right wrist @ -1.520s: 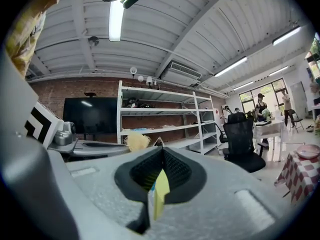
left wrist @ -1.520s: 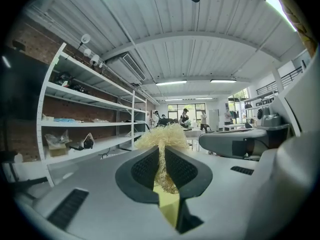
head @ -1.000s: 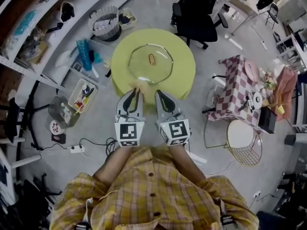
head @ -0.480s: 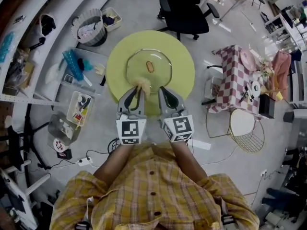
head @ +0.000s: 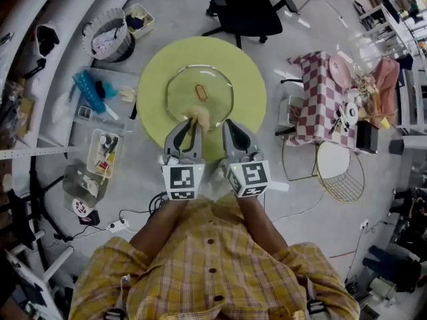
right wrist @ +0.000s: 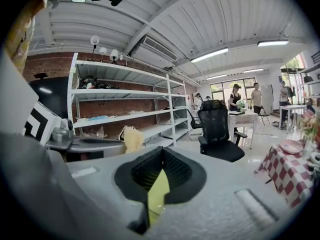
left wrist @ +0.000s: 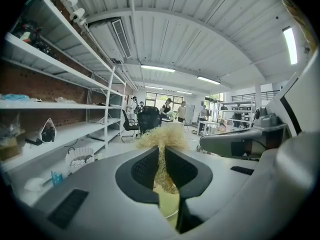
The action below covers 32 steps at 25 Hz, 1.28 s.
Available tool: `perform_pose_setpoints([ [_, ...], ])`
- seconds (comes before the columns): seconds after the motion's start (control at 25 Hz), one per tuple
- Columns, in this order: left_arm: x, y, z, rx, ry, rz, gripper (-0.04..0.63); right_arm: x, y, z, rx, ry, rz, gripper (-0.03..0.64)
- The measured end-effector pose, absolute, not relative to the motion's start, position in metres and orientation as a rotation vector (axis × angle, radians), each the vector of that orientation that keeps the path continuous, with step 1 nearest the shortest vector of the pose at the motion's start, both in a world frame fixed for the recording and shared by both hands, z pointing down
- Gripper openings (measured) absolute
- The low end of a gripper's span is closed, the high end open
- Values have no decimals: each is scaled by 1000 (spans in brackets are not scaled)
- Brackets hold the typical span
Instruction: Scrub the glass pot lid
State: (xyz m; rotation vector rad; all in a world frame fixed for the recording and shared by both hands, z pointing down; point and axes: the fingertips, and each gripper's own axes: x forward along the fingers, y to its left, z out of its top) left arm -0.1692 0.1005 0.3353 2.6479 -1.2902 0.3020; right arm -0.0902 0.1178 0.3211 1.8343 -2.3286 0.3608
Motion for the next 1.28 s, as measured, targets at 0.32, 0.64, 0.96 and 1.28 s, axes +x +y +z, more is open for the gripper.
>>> perform_pose_setpoints([
  [0.32, -132, 72, 356, 2609, -1303, 397, 40, -55, 86, 344, 1785, -2330, 407, -3],
  [0.64, -83, 39, 381, 2531, -1377, 525, 40, -13, 52, 359, 1649, -2393, 416, -3],
  [0.96, -54, 20, 428, 2406, -1449, 682, 37, 27, 30, 390, 1571, -2422, 448, -3],
  [1.28, -45, 3, 479, 2327, -1410, 783, 37, 34, 20, 435, 1541, -2358, 530, -3],
])
